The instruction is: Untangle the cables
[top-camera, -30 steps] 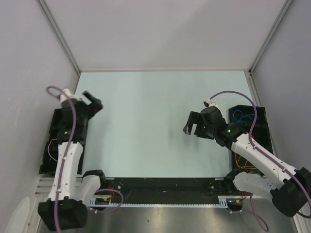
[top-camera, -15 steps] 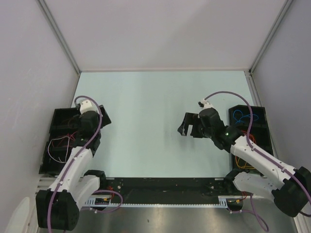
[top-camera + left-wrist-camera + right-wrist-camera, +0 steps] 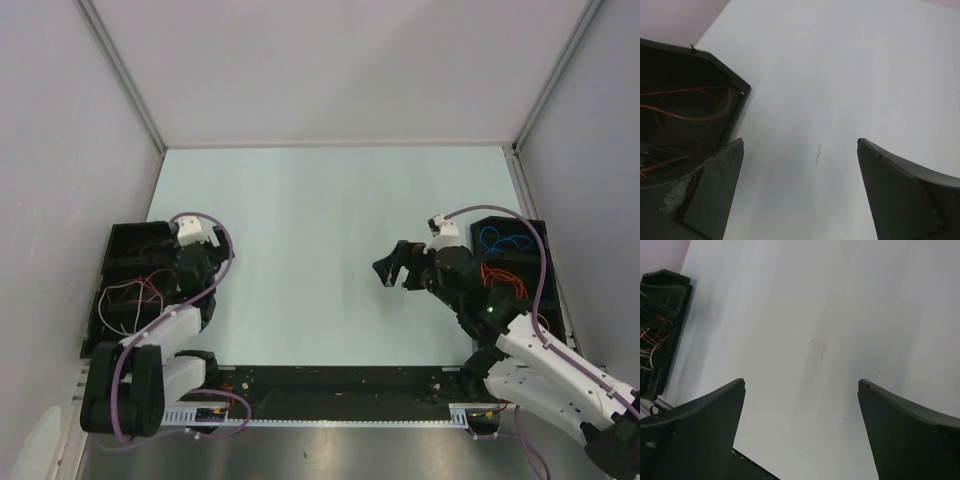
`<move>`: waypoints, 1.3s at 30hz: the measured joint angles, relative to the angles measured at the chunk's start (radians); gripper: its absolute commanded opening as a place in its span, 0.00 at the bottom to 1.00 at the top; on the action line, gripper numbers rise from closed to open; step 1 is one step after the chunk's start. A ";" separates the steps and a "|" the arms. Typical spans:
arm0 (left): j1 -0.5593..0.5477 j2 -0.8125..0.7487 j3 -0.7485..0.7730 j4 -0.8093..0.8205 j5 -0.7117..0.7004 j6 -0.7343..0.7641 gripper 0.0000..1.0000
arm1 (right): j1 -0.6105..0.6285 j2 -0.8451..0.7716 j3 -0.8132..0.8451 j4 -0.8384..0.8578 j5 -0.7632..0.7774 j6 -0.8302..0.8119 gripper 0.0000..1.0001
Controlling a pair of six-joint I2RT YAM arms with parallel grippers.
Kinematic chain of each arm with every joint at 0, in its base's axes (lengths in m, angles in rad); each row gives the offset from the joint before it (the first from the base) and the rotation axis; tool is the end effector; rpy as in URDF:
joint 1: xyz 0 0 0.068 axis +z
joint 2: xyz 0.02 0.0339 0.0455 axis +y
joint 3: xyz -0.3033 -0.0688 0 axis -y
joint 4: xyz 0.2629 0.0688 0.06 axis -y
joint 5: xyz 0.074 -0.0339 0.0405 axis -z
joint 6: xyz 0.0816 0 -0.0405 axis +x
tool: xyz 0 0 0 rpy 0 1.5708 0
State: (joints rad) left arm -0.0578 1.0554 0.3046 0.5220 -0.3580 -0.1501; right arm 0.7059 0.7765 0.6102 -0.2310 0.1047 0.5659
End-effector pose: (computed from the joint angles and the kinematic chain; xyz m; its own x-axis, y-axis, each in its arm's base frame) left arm 0.2514 0.0141 0.2078 -0.1810 -0.1298 -0.9749 -0.3172 0.9460 -0.0671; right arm 0.1698 0.1336 0.2817 -0.5552 0.2274 -0.8000 -0.3248 0.8262 0.4603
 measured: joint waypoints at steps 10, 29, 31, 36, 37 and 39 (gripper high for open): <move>-0.034 0.225 -0.066 0.312 0.151 0.157 1.00 | 0.000 -0.168 -0.034 0.027 0.176 -0.050 1.00; -0.034 0.282 -0.135 0.576 0.183 0.196 1.00 | -0.109 -0.170 -0.106 0.205 0.502 -0.317 1.00; -0.034 0.282 -0.135 0.576 0.183 0.196 1.00 | -0.134 -0.131 -0.160 0.290 0.488 -0.413 1.00; -0.034 0.282 -0.135 0.577 0.187 0.196 1.00 | -0.296 0.013 -0.350 0.547 0.380 -0.539 1.00; -0.034 0.282 -0.135 0.576 0.187 0.196 1.00 | -0.334 0.039 -0.387 0.596 0.350 -0.544 1.00; -0.034 0.282 -0.135 0.577 0.187 0.196 1.00 | -0.407 0.095 -0.457 0.703 0.296 -0.548 1.00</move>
State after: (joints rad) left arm -0.0921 1.3369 0.1696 1.0988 -0.1715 0.0463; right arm 0.2989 0.8719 0.1528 0.4721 0.4007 0.0177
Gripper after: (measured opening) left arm 0.996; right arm 0.994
